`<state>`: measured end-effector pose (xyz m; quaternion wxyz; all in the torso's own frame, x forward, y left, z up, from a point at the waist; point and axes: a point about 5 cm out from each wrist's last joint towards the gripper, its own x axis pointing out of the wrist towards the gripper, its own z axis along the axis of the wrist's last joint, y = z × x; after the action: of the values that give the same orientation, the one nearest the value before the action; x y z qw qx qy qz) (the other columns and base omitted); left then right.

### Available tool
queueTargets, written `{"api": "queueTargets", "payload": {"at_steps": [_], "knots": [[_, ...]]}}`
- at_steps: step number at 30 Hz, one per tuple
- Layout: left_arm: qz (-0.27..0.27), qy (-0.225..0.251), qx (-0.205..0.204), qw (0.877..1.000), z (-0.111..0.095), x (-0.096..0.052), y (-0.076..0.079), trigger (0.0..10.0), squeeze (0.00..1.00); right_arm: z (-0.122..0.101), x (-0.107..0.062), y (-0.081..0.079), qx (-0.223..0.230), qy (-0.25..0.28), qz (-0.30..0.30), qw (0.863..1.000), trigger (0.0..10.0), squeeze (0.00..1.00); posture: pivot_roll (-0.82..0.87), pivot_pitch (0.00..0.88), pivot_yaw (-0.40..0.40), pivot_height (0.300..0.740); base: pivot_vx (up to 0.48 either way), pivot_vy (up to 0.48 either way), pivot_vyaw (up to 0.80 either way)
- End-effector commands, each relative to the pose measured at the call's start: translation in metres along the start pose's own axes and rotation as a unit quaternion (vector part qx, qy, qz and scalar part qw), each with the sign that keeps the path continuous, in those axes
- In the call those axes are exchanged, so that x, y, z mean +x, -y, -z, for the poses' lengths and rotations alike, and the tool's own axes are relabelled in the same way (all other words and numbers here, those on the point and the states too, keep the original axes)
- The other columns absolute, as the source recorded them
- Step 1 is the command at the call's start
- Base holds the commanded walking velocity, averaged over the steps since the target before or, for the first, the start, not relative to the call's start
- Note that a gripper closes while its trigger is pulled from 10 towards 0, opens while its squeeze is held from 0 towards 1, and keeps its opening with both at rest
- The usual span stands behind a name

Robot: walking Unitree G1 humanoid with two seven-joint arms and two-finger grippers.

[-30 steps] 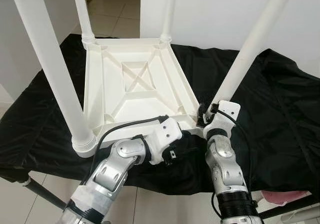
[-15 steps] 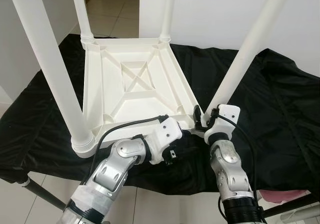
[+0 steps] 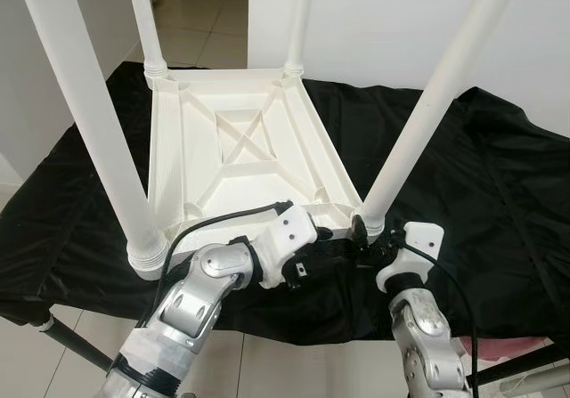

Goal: Building children table

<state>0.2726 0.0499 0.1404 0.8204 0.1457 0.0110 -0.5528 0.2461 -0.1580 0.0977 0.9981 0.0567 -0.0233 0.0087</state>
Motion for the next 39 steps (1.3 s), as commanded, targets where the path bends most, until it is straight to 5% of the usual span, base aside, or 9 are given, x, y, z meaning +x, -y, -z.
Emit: {"api": "queueTargets", "payload": {"at_steps": [1, 8, 25, 26, 27, 28, 29, 39], "knots": [[-0.077, -0.015, 0.008, 0.997, 0.004, -0.001, -0.011, 10.0, 0.00, 0.000, -0.002, 0.001, 0.003, 0.001, 0.000, 1.000, 10.0, 0.00, -0.02, 0.000, -0.066, 0.740, 0.000, 0.000, 0.00], [-0.150, -0.068, 0.004, 0.986, 0.020, -0.003, -0.031, 10.0, 0.00, -0.002, -0.002, -0.002, 0.009, 0.003, -0.008, 1.000, 10.0, 0.00, -0.03, 0.000, -0.057, 0.740, 0.000, 0.000, 0.00], [-0.176, -0.127, -0.002, 0.976, 0.039, -0.003, -0.037, 10.0, 0.00, -0.005, 0.004, -0.002, 0.007, 0.008, -0.010, 1.000, 10.0, 0.00, -0.03, 0.000, -0.062, 0.740, 0.000, 0.000, 0.00], [-0.174, -0.130, 0.002, 0.976, 0.039, -0.003, -0.037, 7.5, 0.00, -0.005, 0.005, -0.001, 0.006, 0.008, -0.010, 1.000, 10.0, 0.00, -0.03, 0.000, -0.062, 0.740, 0.000, 0.000, 0.00], [-0.174, -0.130, 0.002, 0.976, 0.039, -0.003, -0.037, 7.5, 0.00, -0.005, 0.005, -0.001, 0.006, 0.008, -0.010, 1.000, 10.0, 0.00, -0.03, 0.000, -0.062, 0.740, 0.000, 0.000, 0.00], [-0.174, -0.133, 0.002, 0.976, 0.040, -0.003, -0.037, 2.8, 0.00, -0.006, 0.005, -0.001, 0.007, 0.009, -0.009, 1.000, 10.0, 0.00, -0.03, 0.000, -0.061, 0.740, 0.000, 0.000, 0.00], [-0.175, -0.134, -0.001, 0.975, 0.041, -0.003, -0.037, 0.0, 0.00, -0.006, 0.006, -0.001, 0.006, 0.010, -0.009, 1.000, 10.0, 0.00, -0.03, 0.000, -0.061, 0.740, 0.000, 0.000, 0.00], [-0.179, -0.148, 0.000, 0.973, 0.044, -0.006, -0.040, 0.0, 0.00, -0.006, 0.008, -0.001, 0.006, 0.011, -0.008, 1.000, 10.0, 0.00, -0.03, 0.000, -0.059, 0.740, 0.000, 0.000, 0.00]]}}
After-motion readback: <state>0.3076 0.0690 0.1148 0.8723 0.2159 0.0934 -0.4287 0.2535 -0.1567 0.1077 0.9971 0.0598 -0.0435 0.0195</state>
